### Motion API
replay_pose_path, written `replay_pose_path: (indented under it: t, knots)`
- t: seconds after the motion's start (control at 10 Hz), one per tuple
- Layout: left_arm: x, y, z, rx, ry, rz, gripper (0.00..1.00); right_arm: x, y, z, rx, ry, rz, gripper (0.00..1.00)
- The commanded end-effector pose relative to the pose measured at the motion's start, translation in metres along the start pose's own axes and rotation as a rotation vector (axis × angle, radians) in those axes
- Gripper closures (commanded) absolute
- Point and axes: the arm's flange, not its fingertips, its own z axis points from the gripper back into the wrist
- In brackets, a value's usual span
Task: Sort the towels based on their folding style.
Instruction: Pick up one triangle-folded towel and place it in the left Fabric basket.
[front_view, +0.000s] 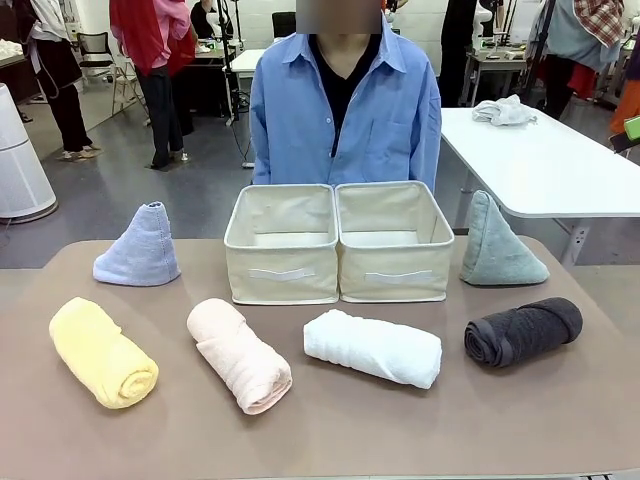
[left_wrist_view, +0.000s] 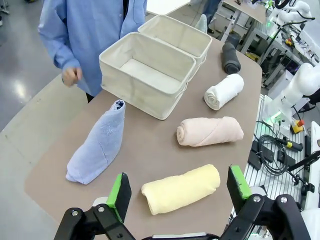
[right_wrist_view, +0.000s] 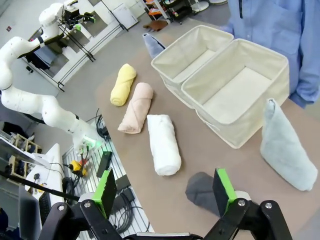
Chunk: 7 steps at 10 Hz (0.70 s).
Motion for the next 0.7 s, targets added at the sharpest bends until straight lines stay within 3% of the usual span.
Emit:
replay_pose_path:
  t: [0.0, 0.6]
  knots:
    - [0.0018, 0.0003, -0.0009, 0.005, -0.013, -0.002, 0.0, -0.0005, -0.0002, 0.0008, -0.002, -0.001, 0.004, 0.0]
    - [0.0018, 0.0003, -0.0009, 0.005, -0.013, -0.002, 0.0, -0.0005, -0.0002, 0.0008, -0.002, -0.001, 0.004, 0.0]
